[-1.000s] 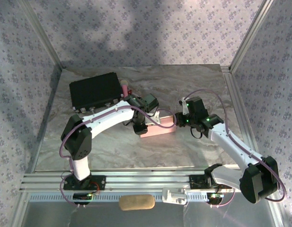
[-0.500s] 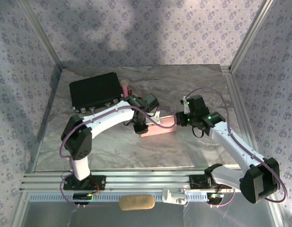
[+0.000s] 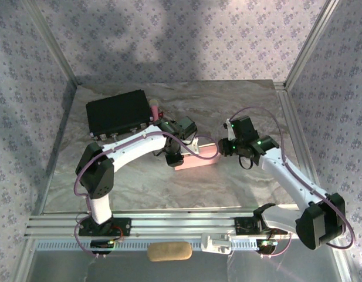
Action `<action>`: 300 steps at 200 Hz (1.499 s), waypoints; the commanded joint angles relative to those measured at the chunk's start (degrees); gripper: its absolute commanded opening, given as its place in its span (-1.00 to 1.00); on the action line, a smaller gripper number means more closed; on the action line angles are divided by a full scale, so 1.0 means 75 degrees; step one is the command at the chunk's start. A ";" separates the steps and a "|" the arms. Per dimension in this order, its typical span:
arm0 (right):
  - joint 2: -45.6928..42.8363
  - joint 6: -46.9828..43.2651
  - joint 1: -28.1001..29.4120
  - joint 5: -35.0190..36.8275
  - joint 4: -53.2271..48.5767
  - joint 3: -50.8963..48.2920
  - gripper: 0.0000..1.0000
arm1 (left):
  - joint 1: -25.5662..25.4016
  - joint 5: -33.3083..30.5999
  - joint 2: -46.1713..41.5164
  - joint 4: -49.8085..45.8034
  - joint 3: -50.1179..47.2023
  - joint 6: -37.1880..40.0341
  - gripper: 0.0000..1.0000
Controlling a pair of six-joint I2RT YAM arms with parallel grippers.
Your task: Fold the paper box
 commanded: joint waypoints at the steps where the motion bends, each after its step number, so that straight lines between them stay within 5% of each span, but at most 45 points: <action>1: 0.0074 -0.0139 -0.0041 0.0186 -0.0167 0.0256 -0.50 | -0.0017 -0.0089 0.0145 -0.0198 -0.0092 0.0105 -0.28; 149: 0.0370 -0.0219 0.0415 0.0632 -0.0615 0.0833 -1.00 | -0.0019 -0.0104 0.0225 -0.0228 -0.0040 0.0069 -0.29; 250: 0.0624 0.0015 0.0455 0.0944 -0.0687 0.0608 -1.00 | 0.0005 -0.0187 0.0216 -0.0088 -0.0068 -0.0058 -0.28; 300: 0.0464 0.0152 0.0446 0.1057 -0.0624 0.0558 -1.00 | 0.0100 0.0063 -0.0400 0.0581 -0.0467 -0.0379 -0.10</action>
